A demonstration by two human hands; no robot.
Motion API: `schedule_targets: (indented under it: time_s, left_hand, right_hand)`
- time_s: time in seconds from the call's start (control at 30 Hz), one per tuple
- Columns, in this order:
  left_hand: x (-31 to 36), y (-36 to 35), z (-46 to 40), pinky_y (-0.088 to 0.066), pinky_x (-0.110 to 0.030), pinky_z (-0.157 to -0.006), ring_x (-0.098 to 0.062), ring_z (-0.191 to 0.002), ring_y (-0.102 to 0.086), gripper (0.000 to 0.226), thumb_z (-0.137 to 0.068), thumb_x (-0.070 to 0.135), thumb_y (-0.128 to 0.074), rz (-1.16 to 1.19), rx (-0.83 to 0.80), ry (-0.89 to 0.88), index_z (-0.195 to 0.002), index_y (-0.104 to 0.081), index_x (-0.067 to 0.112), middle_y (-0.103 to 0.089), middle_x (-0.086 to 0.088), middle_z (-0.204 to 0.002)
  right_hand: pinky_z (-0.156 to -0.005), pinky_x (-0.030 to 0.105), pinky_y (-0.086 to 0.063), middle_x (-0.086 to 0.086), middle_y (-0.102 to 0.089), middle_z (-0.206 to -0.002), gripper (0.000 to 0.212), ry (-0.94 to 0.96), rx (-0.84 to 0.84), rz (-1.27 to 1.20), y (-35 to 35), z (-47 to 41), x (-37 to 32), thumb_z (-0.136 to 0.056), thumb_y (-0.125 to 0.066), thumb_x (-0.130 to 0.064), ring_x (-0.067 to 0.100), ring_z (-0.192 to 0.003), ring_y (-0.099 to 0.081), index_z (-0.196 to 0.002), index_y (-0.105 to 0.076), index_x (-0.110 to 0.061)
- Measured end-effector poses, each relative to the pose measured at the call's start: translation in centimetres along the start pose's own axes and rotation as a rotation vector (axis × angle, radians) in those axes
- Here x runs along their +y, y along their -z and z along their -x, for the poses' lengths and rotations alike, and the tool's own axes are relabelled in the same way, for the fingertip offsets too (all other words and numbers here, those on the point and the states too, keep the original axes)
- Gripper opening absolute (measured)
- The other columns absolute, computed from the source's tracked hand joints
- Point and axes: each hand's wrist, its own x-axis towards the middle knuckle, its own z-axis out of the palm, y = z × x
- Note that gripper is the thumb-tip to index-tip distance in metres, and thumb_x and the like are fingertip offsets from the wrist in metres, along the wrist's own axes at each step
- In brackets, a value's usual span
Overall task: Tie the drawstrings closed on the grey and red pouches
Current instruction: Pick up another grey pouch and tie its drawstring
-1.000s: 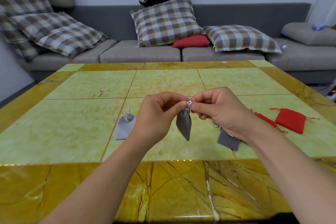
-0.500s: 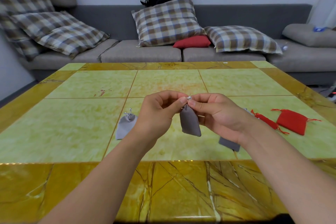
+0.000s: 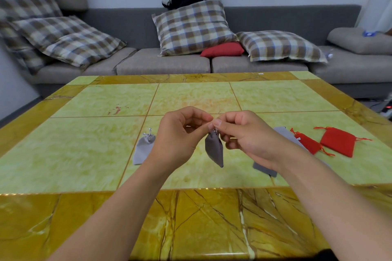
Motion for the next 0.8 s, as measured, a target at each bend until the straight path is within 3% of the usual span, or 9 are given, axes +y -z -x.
schedule_targets:
  time_s: [0.13,0.33,0.5,0.63,0.8]
  left_hand:
    - [-0.1,0.2,-0.2,-0.059,-0.028,-0.072,-0.017,-0.076,-0.072,0.011,-0.082,0.007,-0.078,-0.042,-0.02,-0.075,-0.085,-0.072,0.015,-0.074,0.001,-0.077]
    - [0.2,0.8,-0.1,-0.055,-0.018,-0.073,-0.003,-0.076,-0.069,0.009,-0.081,0.006,-0.078,-0.246,-0.061,-0.287,-0.084,-0.076,0.014,-0.072,0.011,-0.077]
    - [0.3,1.5,-0.6,-0.051,-0.028,-0.072,-0.011,-0.084,-0.063,0.009,-0.081,0.02,-0.073,-0.577,-0.099,-0.549,-0.088,-0.079,0.019,-0.072,0.009,-0.085]
    - [0.6,1.5,-0.7,-0.055,-0.041,-0.068,-0.019,-0.084,-0.064,0.006,-0.083,0.015,-0.073,-0.686,-0.204,-0.599,-0.088,-0.076,0.017,-0.071,0.006,-0.085]
    - [0.4,1.1,-0.8,-0.054,-0.042,-0.062,-0.021,-0.08,-0.063,0.01,-0.085,0.018,-0.065,-0.76,-0.242,-0.613,-0.086,-0.075,0.017,-0.07,0.005,-0.082]
  right_hand:
    - [-0.049,0.018,-0.038,0.012,-0.056,-0.081,0.02,-0.112,-0.04,-0.195,0.0,-0.2,-0.1,-0.099,-0.055,-0.011,0.008,-0.058,-0.046,-0.099,-0.066,0.006]
    - [-0.049,0.019,-0.036,0.008,-0.059,-0.074,0.018,-0.142,-0.057,-0.219,-0.1,-0.2,-0.1,-0.098,-0.056,-0.009,0.008,-0.057,-0.046,-0.086,-0.067,-0.003]
    - [-0.054,0.024,-0.034,0.013,-0.062,-0.083,0.017,-0.162,-0.01,-0.172,-0.2,-0.2,0.0,-0.095,-0.061,-0.01,0.011,-0.061,-0.046,-0.082,-0.072,-0.005]
    - [-0.05,0.022,-0.032,0.009,-0.061,-0.074,0.017,-0.252,0.036,-0.219,-0.5,0.0,-0.2,-0.092,-0.062,-0.006,0.011,-0.056,-0.043,-0.078,-0.071,-0.004]
    - [-0.051,0.024,-0.031,0.004,-0.055,-0.064,0.019,-0.322,0.09,-0.21,-0.7,-0.1,-0.2,-0.091,-0.06,-0.003,0.011,-0.054,-0.041,-0.075,-0.069,-0.003]
